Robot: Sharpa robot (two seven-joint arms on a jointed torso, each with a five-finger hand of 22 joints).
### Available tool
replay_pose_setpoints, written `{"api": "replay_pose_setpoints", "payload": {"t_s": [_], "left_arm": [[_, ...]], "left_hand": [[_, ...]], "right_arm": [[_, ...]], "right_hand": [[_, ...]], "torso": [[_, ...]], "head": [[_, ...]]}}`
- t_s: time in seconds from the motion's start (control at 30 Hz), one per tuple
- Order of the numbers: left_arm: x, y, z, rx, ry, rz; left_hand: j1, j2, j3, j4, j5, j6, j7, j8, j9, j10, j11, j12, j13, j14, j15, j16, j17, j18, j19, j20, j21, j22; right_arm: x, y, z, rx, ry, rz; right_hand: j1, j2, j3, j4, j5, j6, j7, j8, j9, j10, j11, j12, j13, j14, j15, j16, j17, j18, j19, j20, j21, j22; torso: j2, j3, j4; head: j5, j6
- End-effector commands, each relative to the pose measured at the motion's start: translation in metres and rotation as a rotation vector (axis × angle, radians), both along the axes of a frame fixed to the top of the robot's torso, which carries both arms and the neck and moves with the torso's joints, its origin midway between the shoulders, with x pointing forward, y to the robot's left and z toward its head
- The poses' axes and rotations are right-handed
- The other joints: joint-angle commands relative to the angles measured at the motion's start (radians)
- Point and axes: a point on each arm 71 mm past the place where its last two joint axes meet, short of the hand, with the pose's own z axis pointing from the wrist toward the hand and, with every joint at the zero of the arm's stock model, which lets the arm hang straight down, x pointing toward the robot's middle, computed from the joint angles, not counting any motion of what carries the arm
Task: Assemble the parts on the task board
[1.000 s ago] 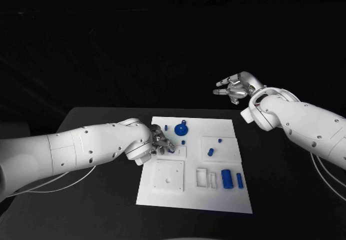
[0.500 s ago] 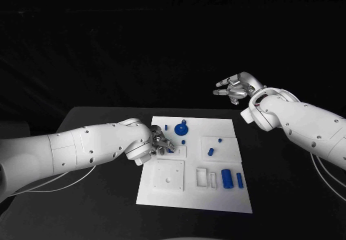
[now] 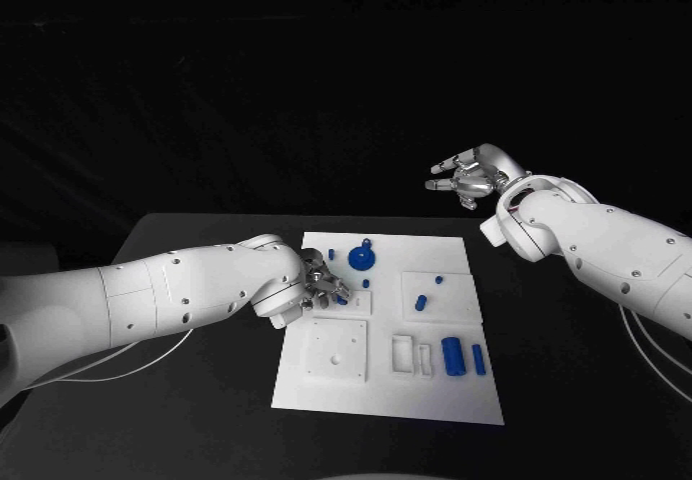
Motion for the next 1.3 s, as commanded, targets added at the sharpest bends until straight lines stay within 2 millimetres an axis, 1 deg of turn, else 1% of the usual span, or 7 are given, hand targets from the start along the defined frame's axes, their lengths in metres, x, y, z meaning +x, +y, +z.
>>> {"api": "replay_pose_setpoints", "payload": {"t_s": [0.03,0.67,0.77,0.87,0.93,1.13,1.3], "left_arm": [[-0.0046,-0.0055,-0.0067,0.013,0.041,-0.038],[-0.0029,-0.0132,-0.0099,0.075,0.087,-0.105],[-0.0018,-0.0129,-0.0093,0.082,0.073,-0.102],[-0.0006,-0.012,-0.0087,0.092,0.058,-0.099],[0.0004,-0.0109,-0.0083,0.101,0.045,-0.097],[0.0028,-0.0072,-0.0076,0.114,0.027,-0.086],[0.0043,-0.0044,-0.0073,0.117,0.017,-0.074]], "left_hand": [[0.039,0.036,0.004,0.0,0.004,0.184,-0.132,0.001,0.096,0.027,-0.031,0.003,-0.001,0.002,0.001,0.003,0.0,0.011,0.002,0.008,0.005,0.054],[0.044,0.036,0.011,-0.013,0.006,0.181,-0.13,0.001,0.098,0.027,-0.03,0.001,-0.006,0.002,0.003,0.001,0.001,0.011,-0.004,0.01,-0.002,0.052],[0.043,0.033,0.0,-0.01,-0.034,0.178,-0.13,0.0,0.097,0.027,-0.029,-0.001,-0.008,0.001,0.004,-0.003,-0.003,0.011,-0.007,0.009,-0.007,0.051],[0.039,0.021,-0.048,0.016,-0.152,0.175,-0.132,-0.001,0.089,0.027,-0.028,-0.003,-0.009,0.0,0.004,-0.008,-0.01,0.01,-0.008,0.007,-0.013,0.049],[0.038,0.007,-0.084,0.037,-0.194,0.174,-0.132,0.0,0.085,0.027,-0.028,-0.003,-0.009,0.0,0.004,-0.011,-0.015,0.008,-0.007,0.005,-0.015,0.049],[0.056,-0.023,-0.146,0.12,-0.266,0.174,-0.135,0.0,0.08,0.028,-0.028,-0.007,-0.01,-0.001,0.003,-0.017,-0.022,-0.007,-0.005,-0.014,-0.027,0.047],[0.066,-0.103,-0.121,0.238,-0.35,0.181,-0.133,0.001,0.073,0.027,-0.027,-0.012,-0.011,-0.002,0.001,-0.022,-0.03,-0.023,-0.003,-0.032,-0.041,0.047]], "right_arm": [[-0.0002,0.0017,-0.0009,-0.009,0.006,0.014],[-0.0005,0.0036,-0.0027,-0.01,0.012,0.021],[-0.0007,0.0033,-0.0028,-0.01,0.012,0.02],[-0.0008,0.0031,-0.0029,-0.01,0.012,0.021],[-0.0009,0.003,-0.0029,-0.01,0.012,0.021],[-0.001,0.002,-0.0032,-0.01,0.012,0.019],[-0.0011,0.0007,-0.0035,-0.011,0.013,0.017]], "right_hand": [[-0.01,0.002,0.005,0.002,0.006,0.009,0.001,-0.003,-0.001,-0.006,0.001,-0.006,-0.001,-0.001,-0.001,-0.005,0.0,0.01,0.025,0.003,-0.006,0.089],[-0.011,0.002,0.008,-0.001,0.007,0.008,0.001,-0.003,-0.002,-0.006,0.001,-0.005,0.0,-0.002,-0.001,-0.006,0.0,0.01,0.025,0.003,-0.006,0.089],[-0.012,0.001,0.009,-0.003,0.007,0.008,0.001,-0.003,-0.002,-0.007,0.002,-0.007,-0.001,-0.003,-0.001,-0.007,-0.001,0.01,0.024,0.003,-0.009,0.089],[-0.012,0.001,0.009,-0.003,0.007,0.008,0.001,-0.003,-0.002,-0.007,0.002,-0.007,-0.001,-0.003,-0.001,-0.007,-0.001,0.01,0.024,0.003,-0.009,0.089],[-0.012,0.001,0.009,-0.003,0.007,0.008,0.001,-0.003,-0.002,-0.007,0.002,-0.007,-0.001,-0.003,-0.001,-0.007,-0.001,0.01,0.024,0.003,-0.009,0.089],[-0.012,0.001,0.009,-0.003,0.007,0.008,0.001,-0.003,-0.002,-0.007,0.002,-0.007,-0.001,-0.003,-0.001,-0.007,-0.001,0.01,0.024,0.003,-0.009,0.089],[-0.014,0.001,0.008,-0.003,0.007,0.007,0.002,-0.003,-0.002,-0.007,0.002,-0.006,-0.001,-0.003,-0.001,-0.007,-0.001,0.01,0.024,0.003,-0.011,0.088]], "torso": [[0.0,0.0005,-0.0001],[0.0,-0.0002,-0.0001],[0.0,0.0004,0.0011],[0.0,0.0003,0.0016],[0.0,0.0,0.0017],[-0.001,-0.0005,0.0022],[0.0,-0.0012,0.002]], "head": [[-0.001,0.0],[-0.007,-0.004],[-0.008,-0.004],[-0.009,-0.006],[-0.009,-0.006],[-0.009,-0.006],[-0.011,-0.006]]}}
